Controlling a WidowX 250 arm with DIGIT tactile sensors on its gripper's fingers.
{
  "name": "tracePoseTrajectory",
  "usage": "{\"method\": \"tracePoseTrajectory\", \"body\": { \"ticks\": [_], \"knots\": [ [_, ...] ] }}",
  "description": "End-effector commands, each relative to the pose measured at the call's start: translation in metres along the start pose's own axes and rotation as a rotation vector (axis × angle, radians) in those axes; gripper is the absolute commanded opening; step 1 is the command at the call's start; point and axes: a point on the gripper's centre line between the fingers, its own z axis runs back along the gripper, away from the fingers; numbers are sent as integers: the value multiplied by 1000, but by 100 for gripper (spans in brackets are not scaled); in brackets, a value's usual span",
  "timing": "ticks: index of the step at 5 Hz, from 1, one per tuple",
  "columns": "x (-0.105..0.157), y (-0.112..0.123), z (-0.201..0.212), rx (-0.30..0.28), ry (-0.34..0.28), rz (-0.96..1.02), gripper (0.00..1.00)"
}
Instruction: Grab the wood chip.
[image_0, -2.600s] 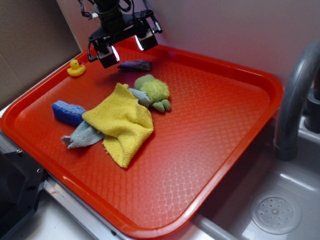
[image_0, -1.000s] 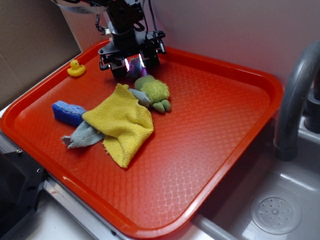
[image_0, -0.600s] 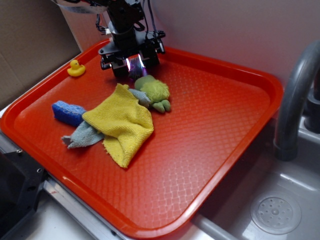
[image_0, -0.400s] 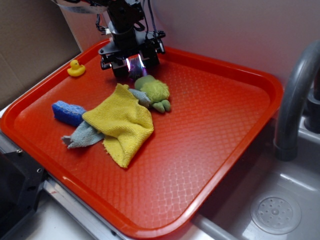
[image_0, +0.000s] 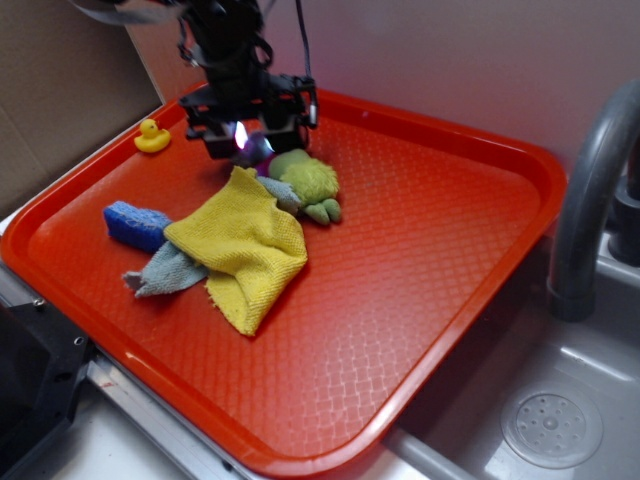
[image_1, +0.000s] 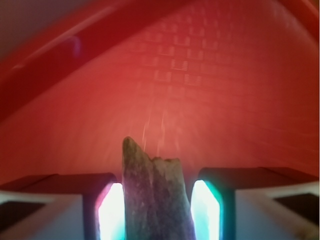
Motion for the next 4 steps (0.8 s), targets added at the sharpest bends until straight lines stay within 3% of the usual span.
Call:
{"method": "tracePoseTrajectory", "body": {
  "ticks": [1,2,3,4],
  "knots": [
    [-16,-7,127,-289,133,-141,0],
    [-10,2,179,-304,333,-221,0],
    [-3,-8,218,-264,270,-199,0],
    [-5,-16,214,-257,216,-208,0]
  ]
}}
